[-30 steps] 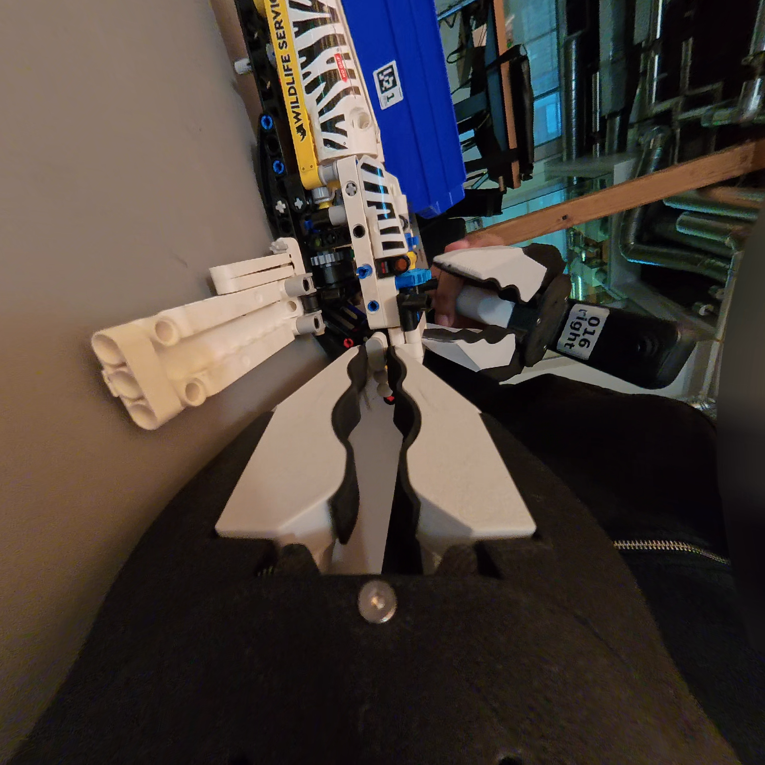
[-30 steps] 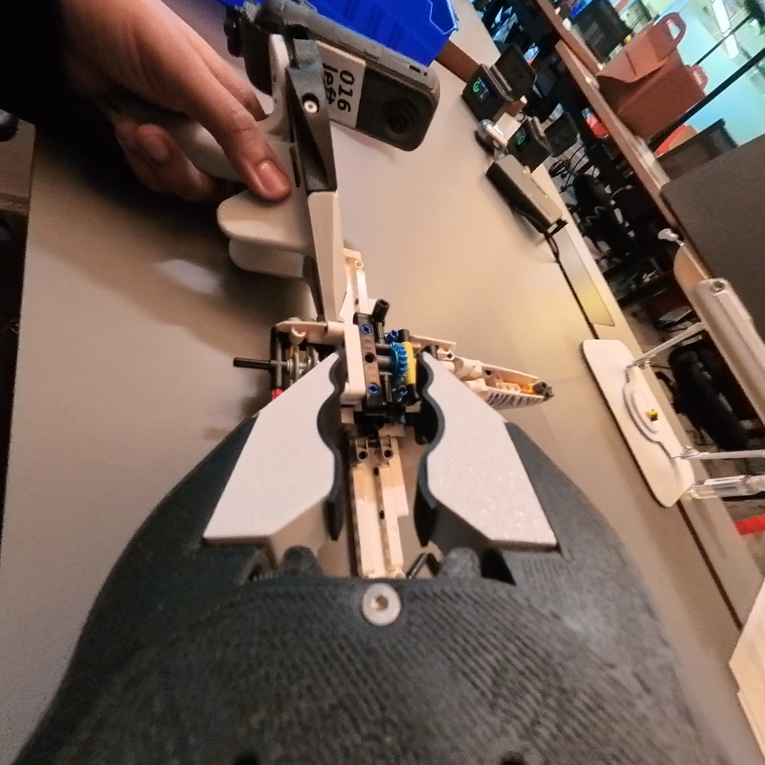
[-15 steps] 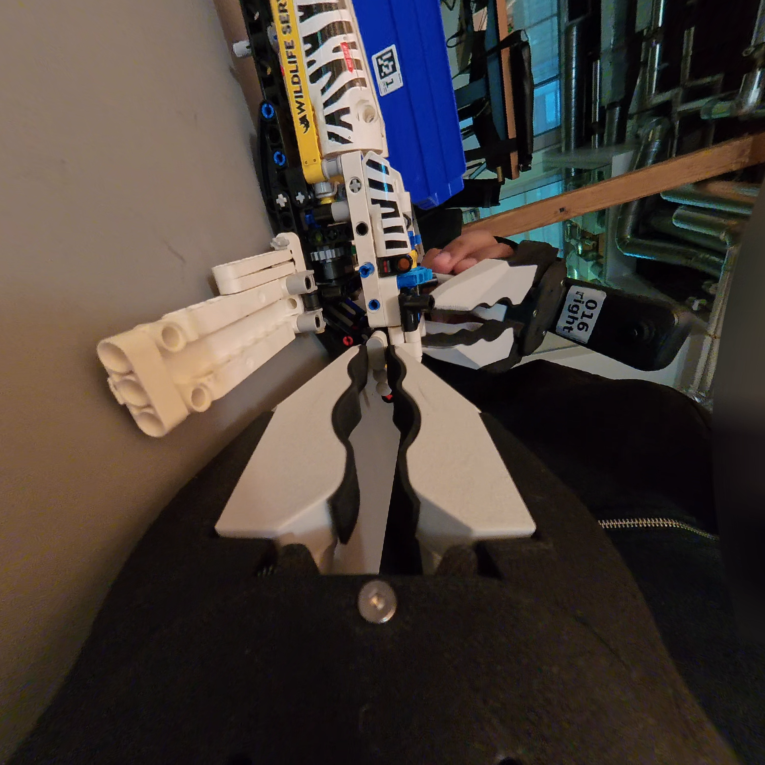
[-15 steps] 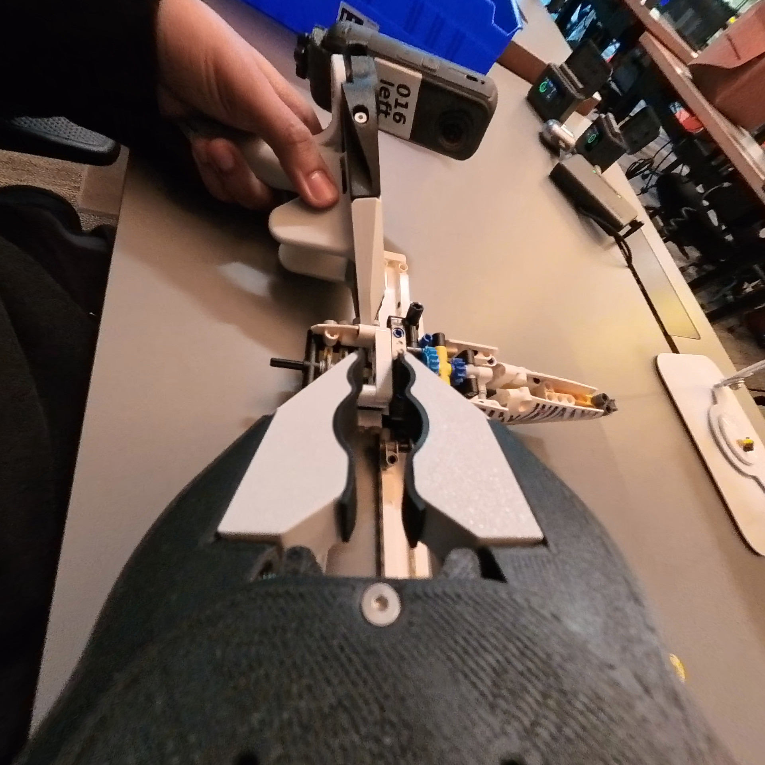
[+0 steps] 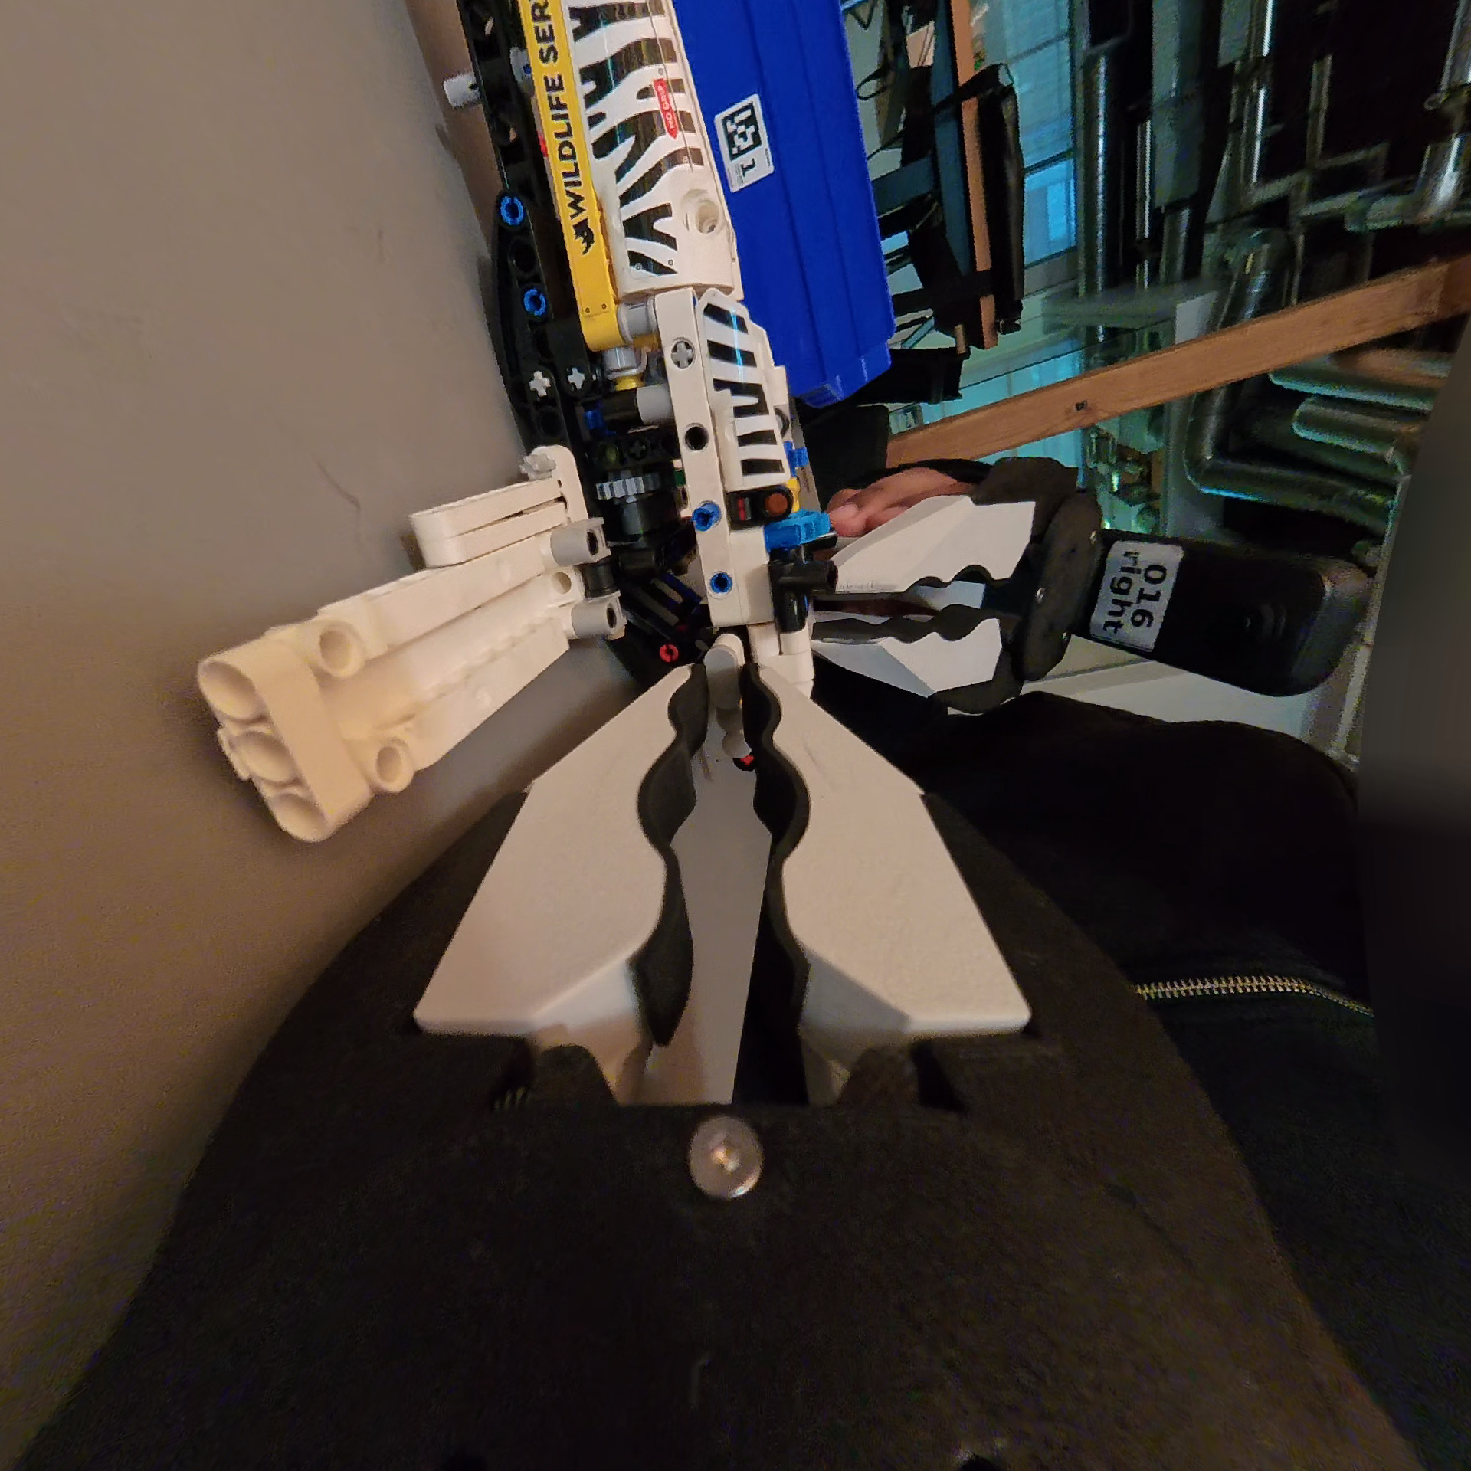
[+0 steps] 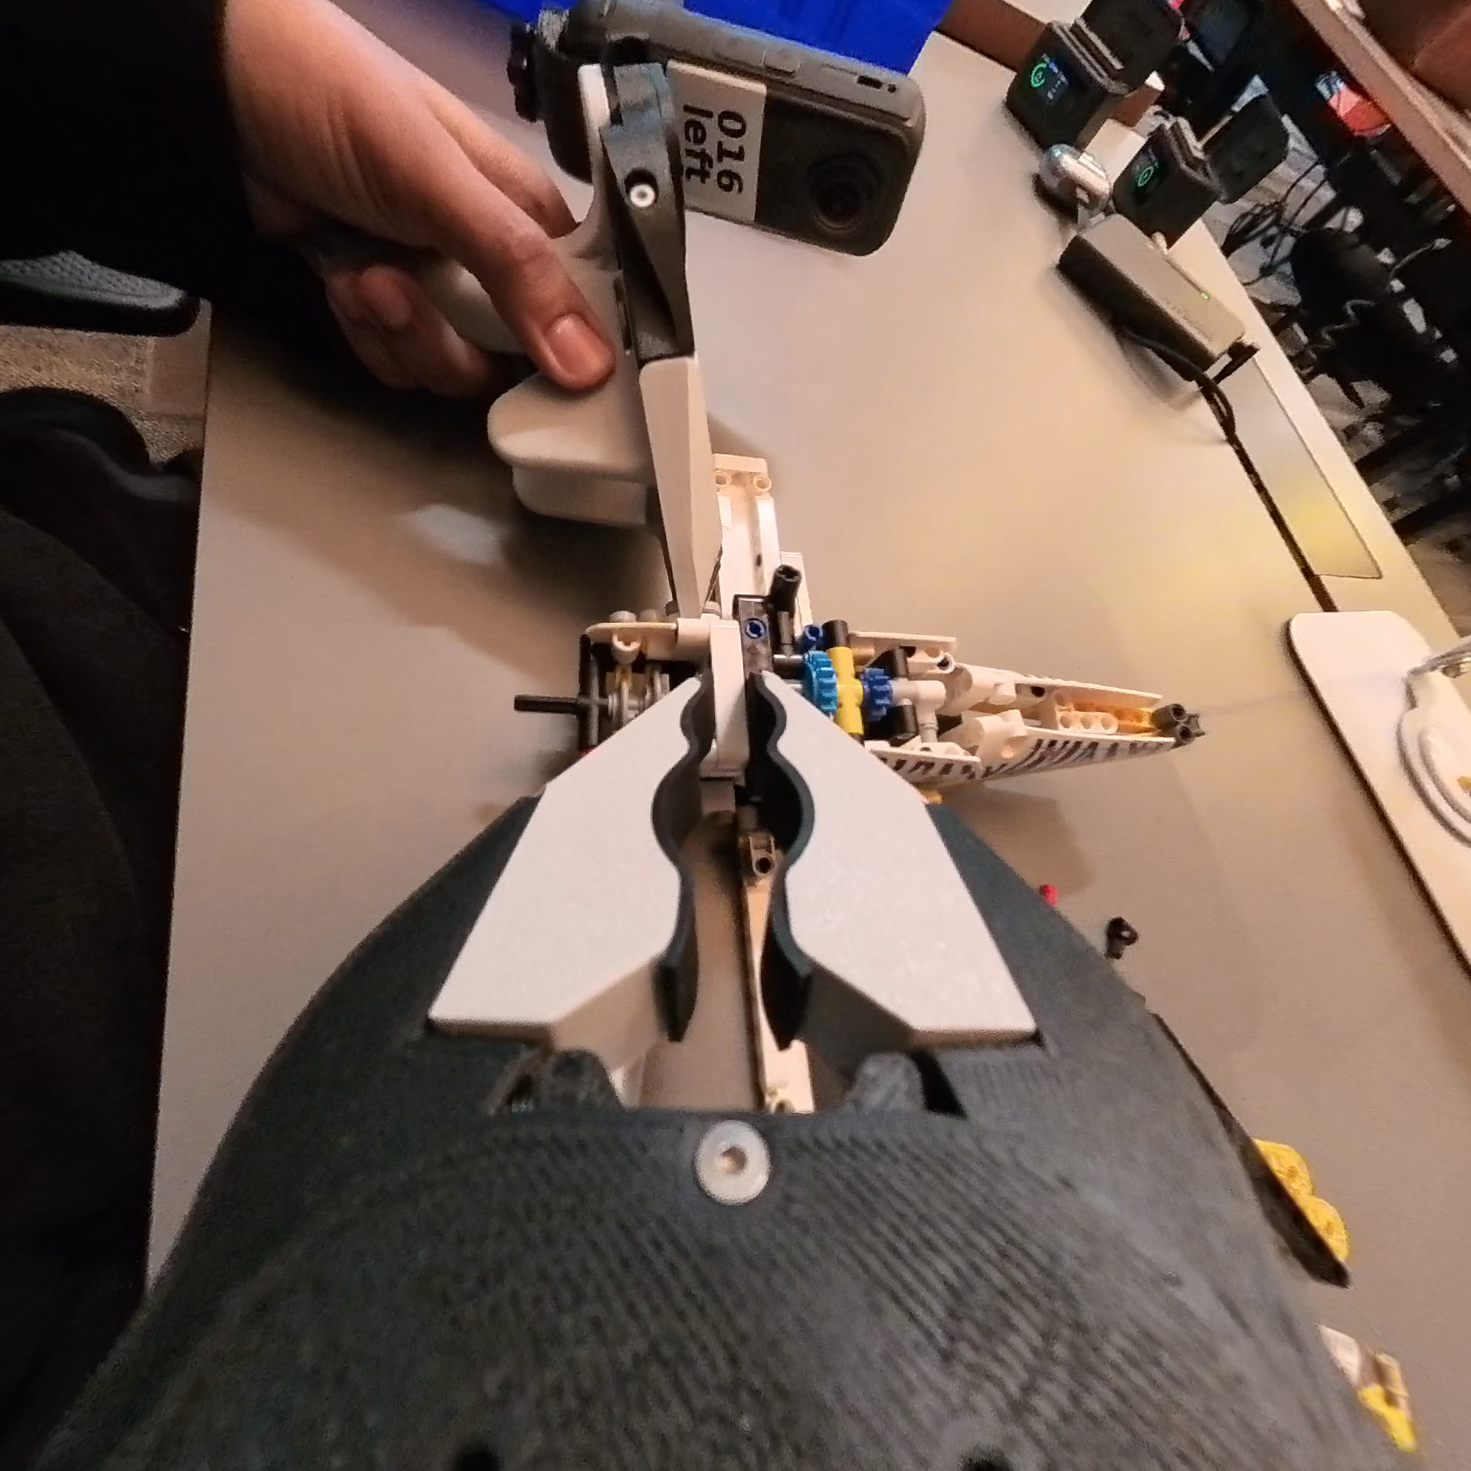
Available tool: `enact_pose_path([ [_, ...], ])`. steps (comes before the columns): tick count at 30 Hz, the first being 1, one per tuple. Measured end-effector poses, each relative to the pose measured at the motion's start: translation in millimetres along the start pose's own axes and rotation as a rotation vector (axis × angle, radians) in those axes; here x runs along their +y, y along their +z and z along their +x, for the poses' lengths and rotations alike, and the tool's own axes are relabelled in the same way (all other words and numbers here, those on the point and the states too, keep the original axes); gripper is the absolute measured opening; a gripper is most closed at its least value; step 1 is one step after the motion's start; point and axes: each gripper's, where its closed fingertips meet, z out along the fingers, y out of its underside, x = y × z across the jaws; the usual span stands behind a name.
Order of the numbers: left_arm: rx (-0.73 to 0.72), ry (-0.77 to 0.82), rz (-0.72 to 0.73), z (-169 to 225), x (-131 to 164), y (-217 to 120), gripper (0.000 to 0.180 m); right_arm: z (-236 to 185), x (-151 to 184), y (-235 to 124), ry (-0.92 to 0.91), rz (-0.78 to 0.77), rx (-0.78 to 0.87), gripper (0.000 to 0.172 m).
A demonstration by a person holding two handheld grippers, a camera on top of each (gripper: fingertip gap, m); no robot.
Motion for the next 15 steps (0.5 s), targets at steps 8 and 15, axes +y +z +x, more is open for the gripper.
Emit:
enact_pose_path([
  [8,0.019,-0.014,0.000,1.6,-0.2,-1.6,0.006,-0.5,-0.9,-0.4,0.040,0.022,-0.025,0.007],
  [15,0.013,-0.022,0.045,1.6,-2.3,-3.7,0.005,-1.0,-1.6,0.0,0.059,0.033,-0.028,0.007],
])
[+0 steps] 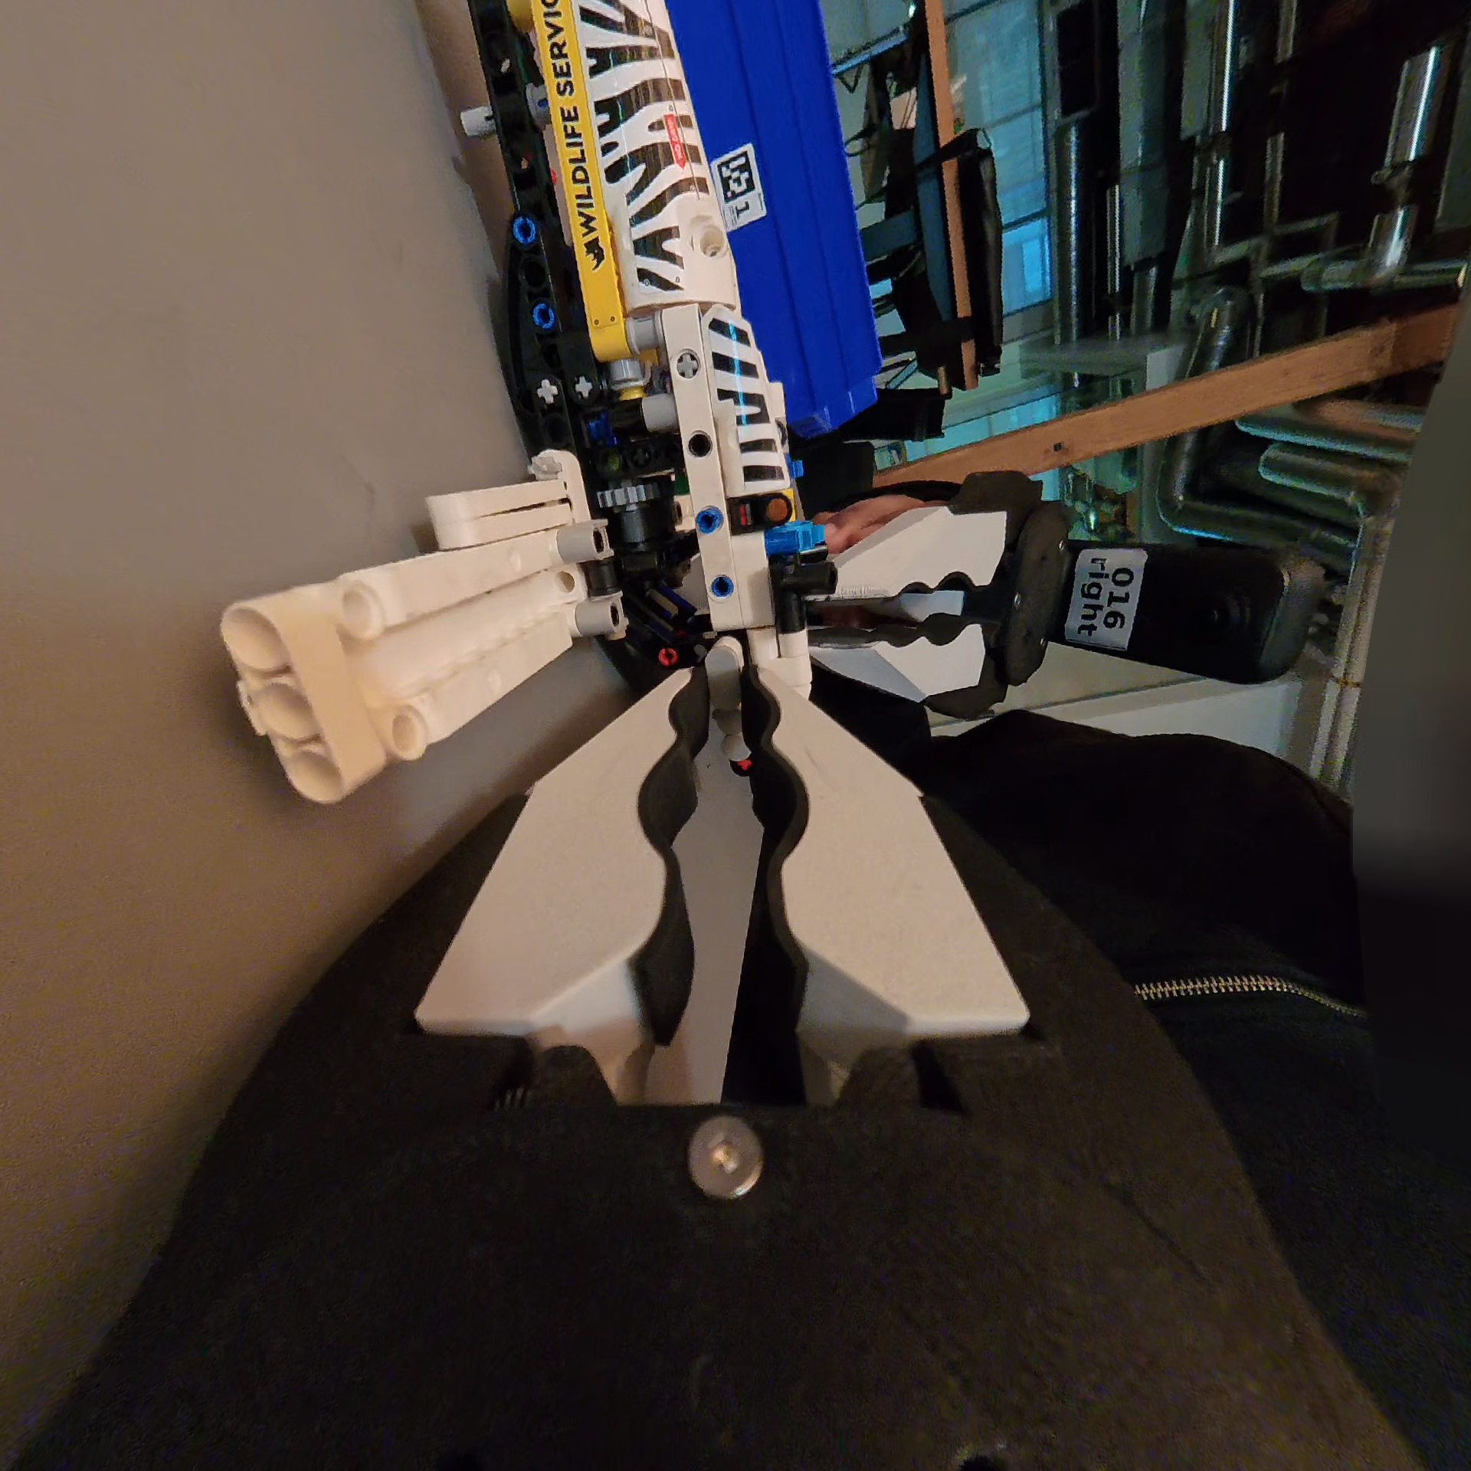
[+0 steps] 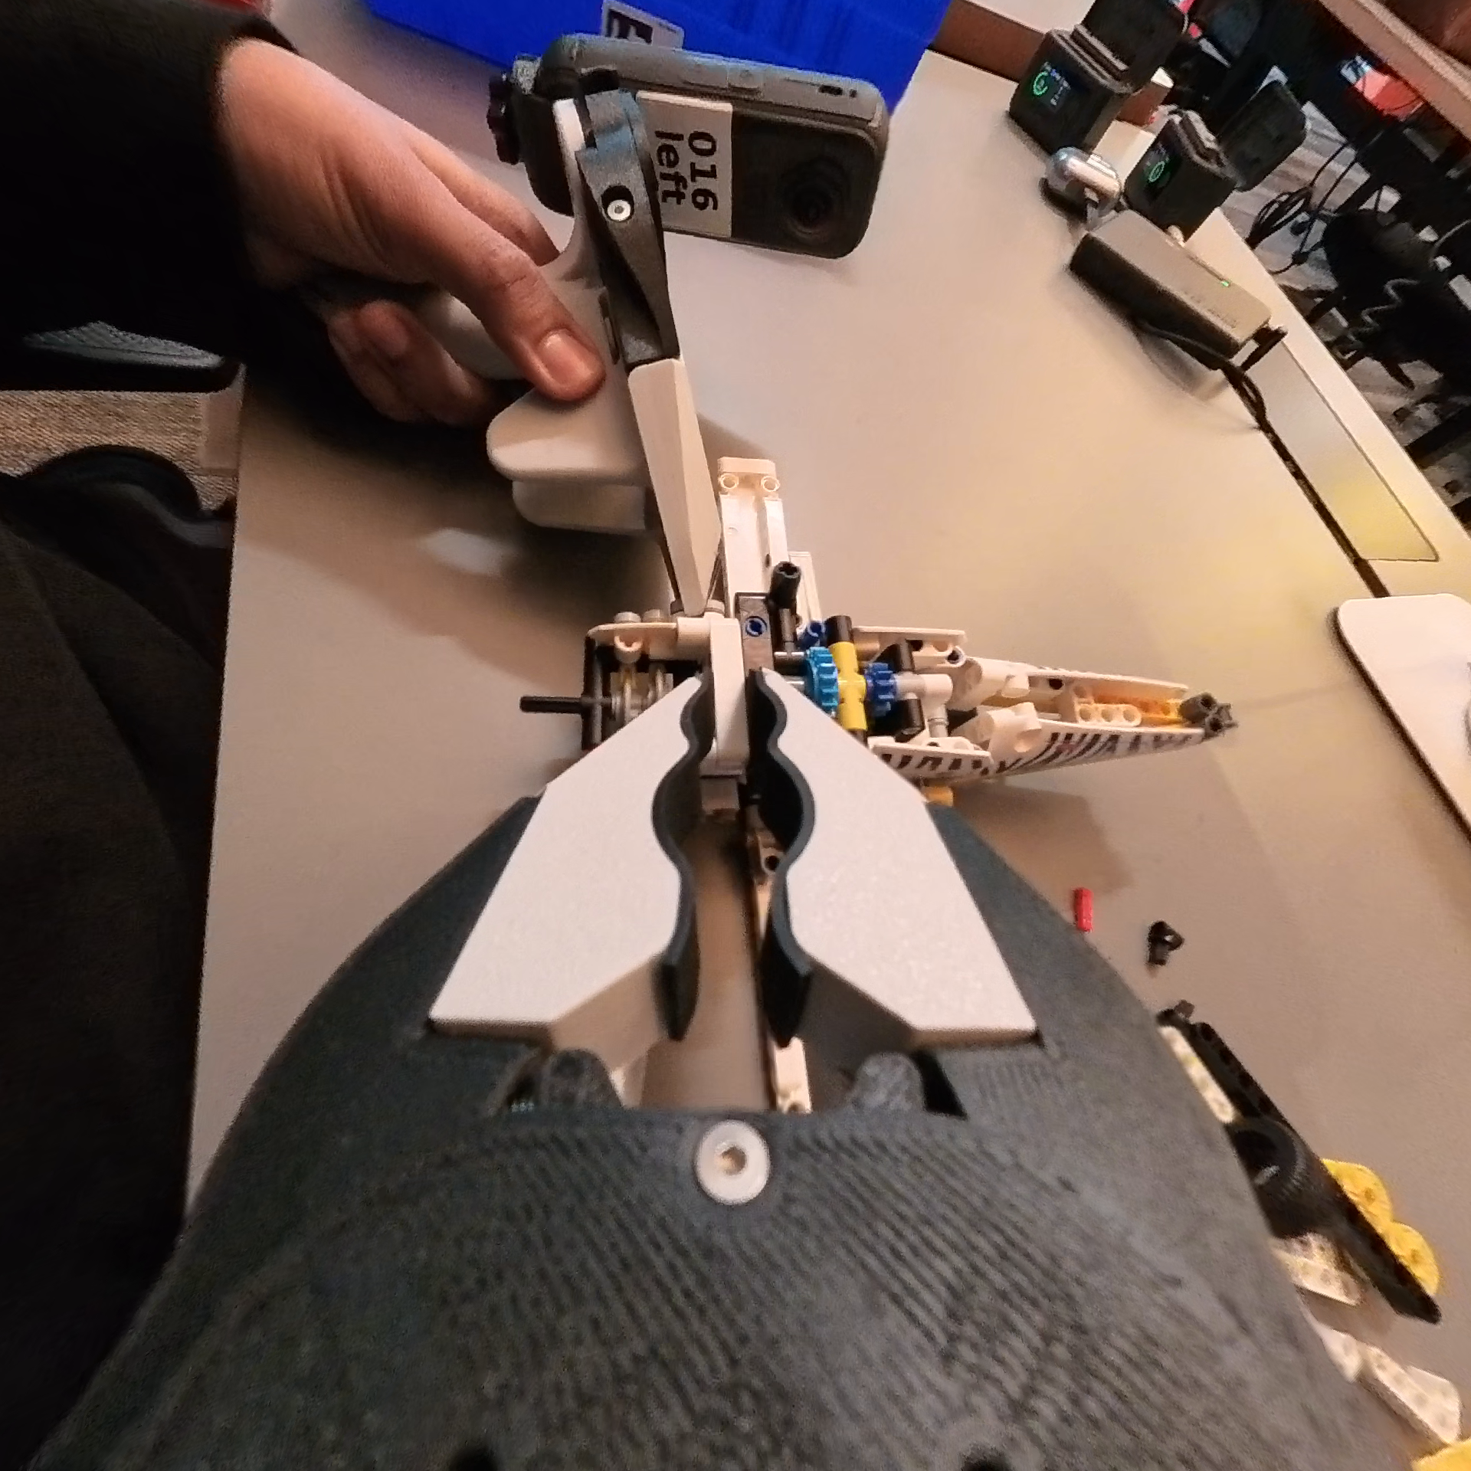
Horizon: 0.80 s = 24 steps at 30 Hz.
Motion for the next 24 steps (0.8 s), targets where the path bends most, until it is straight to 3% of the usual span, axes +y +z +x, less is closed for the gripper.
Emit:
enact_pose_path([
  [11,-0.012,0.000,0.022,0,3,-2,0.006,0,4,-4,0.047,-0.002,0.009,0.007],
  [13,-0.085,0.007,0.179,-12,-17,-32,0.005,13,17,-16,0.066,-0.030,0.068,0.006],
  [16,-0.149,0.015,0.230,-19,-16,-62,0.006,18,25,-26,0.126,0.010,0.074,0.006],
  [24,-0.057,0.064,0.251,-2,-13,-55,0.005,9,15,-18,0.096,0.078,0.017,0.006],
])
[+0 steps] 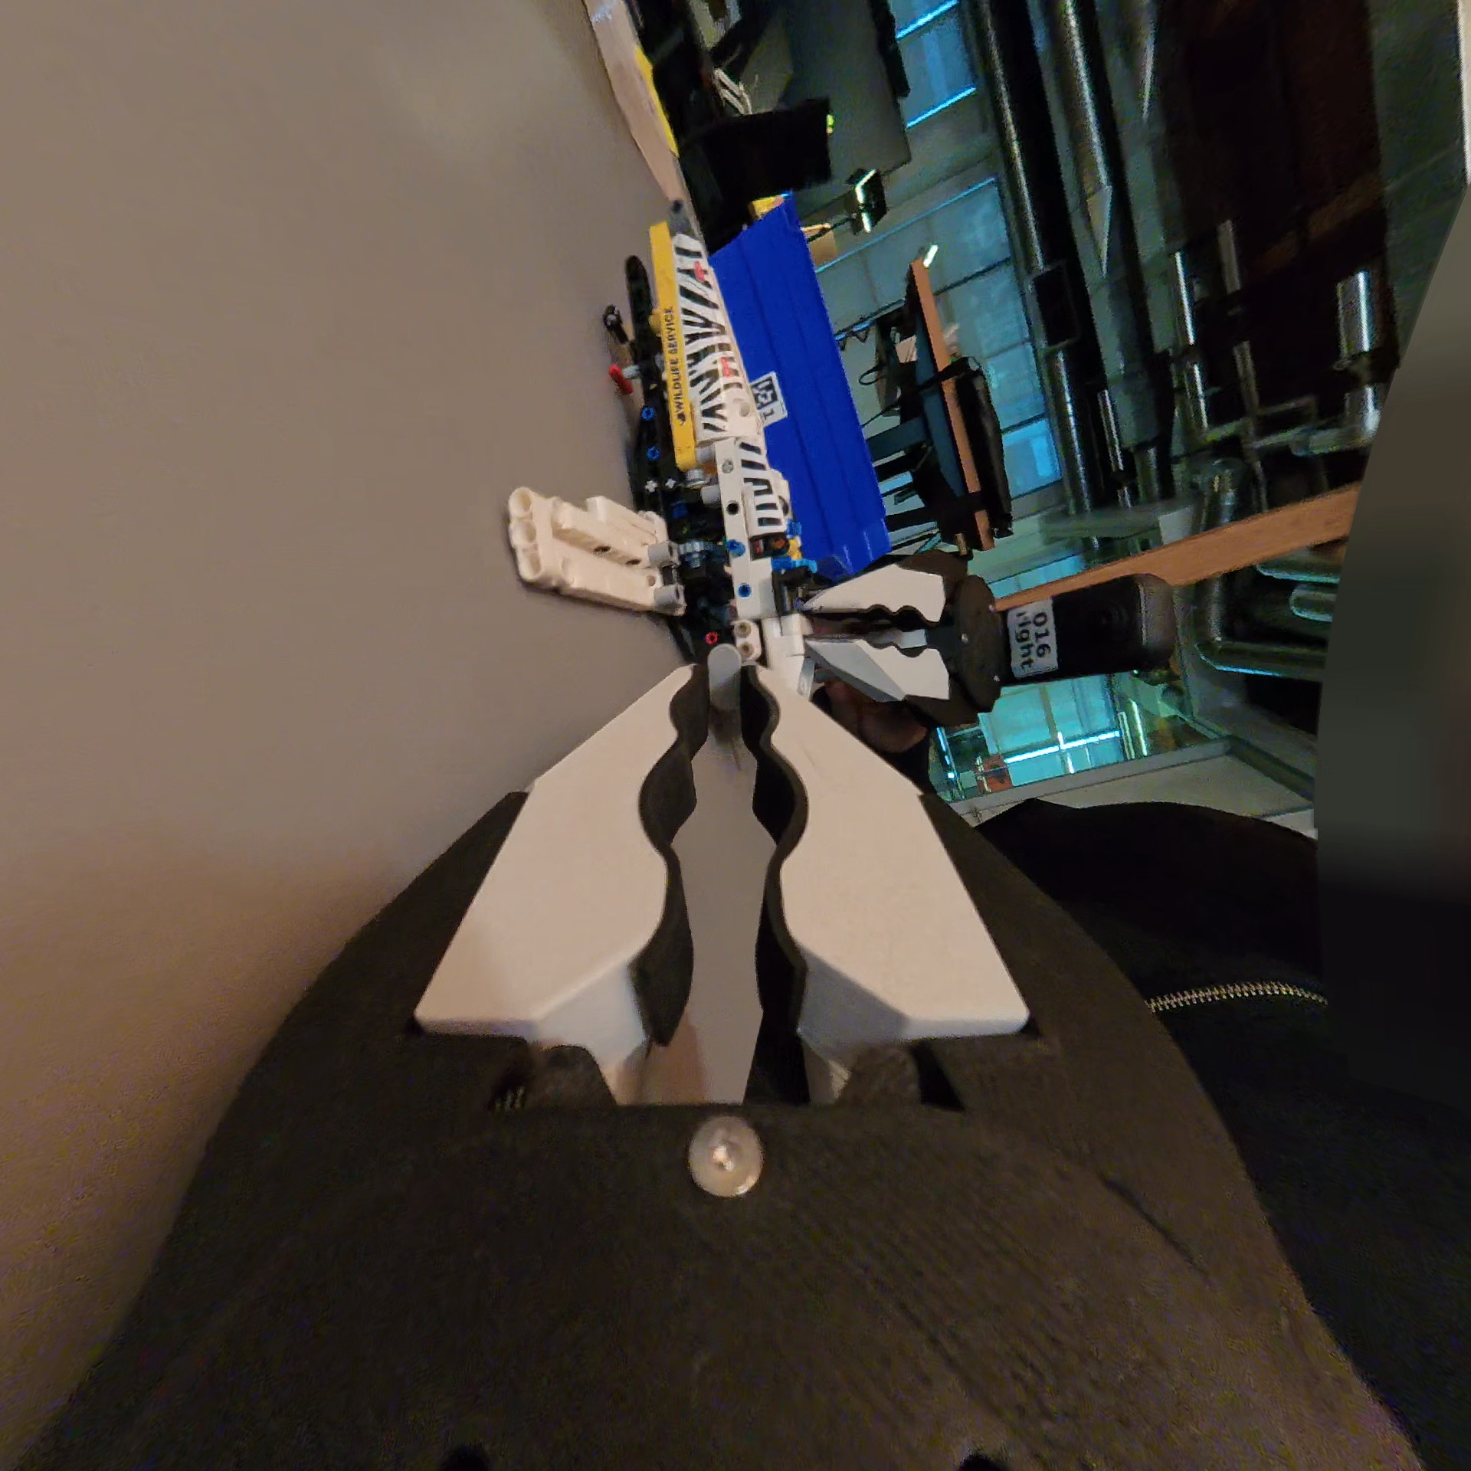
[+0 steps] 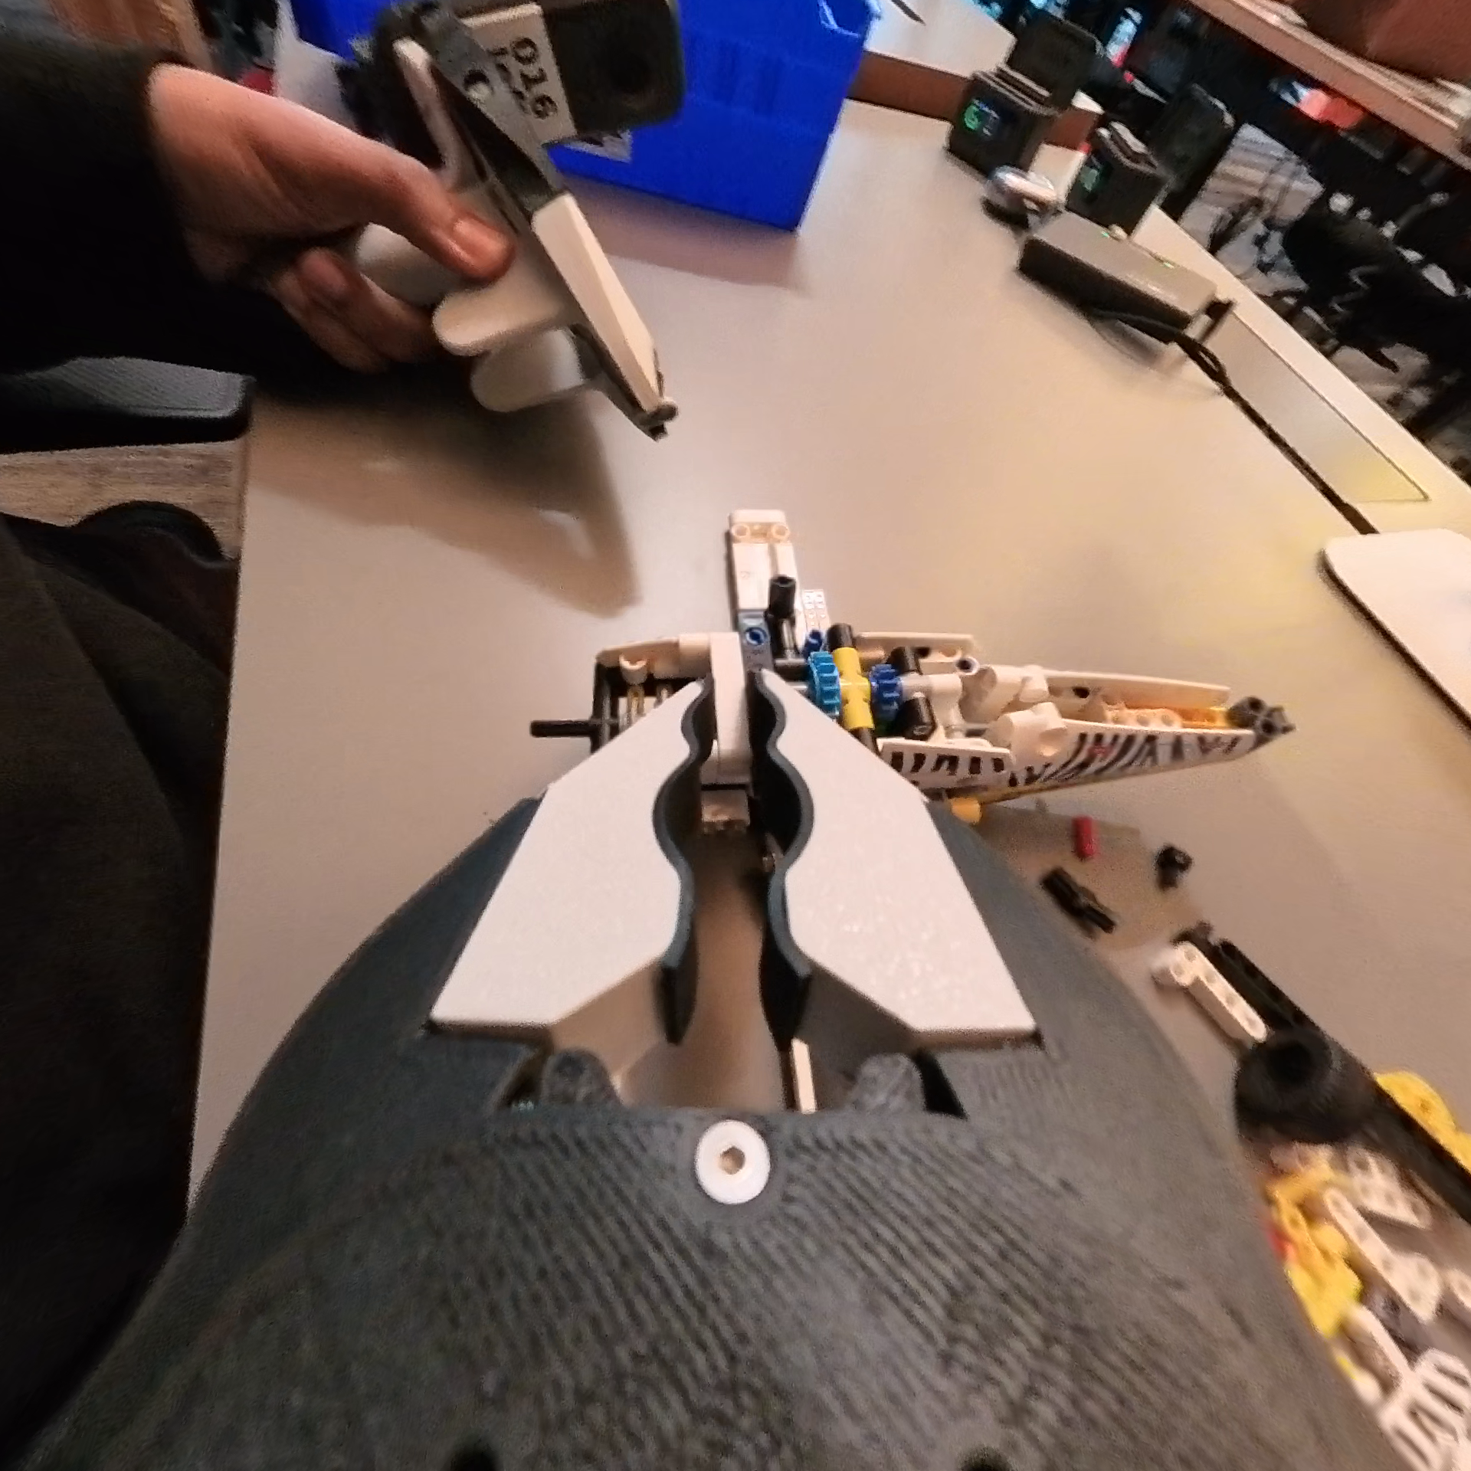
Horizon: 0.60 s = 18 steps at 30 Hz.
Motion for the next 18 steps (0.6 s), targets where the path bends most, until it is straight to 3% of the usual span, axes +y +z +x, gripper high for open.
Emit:
enact_pose_path([
  [10,0.112,0.117,0.053,27,3,3,0.005,-12,-21,38,-0.280,0.001,-0.163,0.006],
  [14,0.137,0.147,0.076,37,5,5,0.005,0,-24,48,-0.237,-0.013,-0.182,0.007],
  [15,0.138,0.155,0.078,40,6,5,0.005,1,-25,47,-0.204,-0.014,-0.176,0.012],
  [17,0.125,0.181,0.069,43,10,8,0.005,4,-33,38,-0.142,0.040,-0.143,0.040],
  [18,0.115,0.198,0.067,45,12,10,0.005,4,-38,31,-0.113,0.080,-0.128,0.041],
])
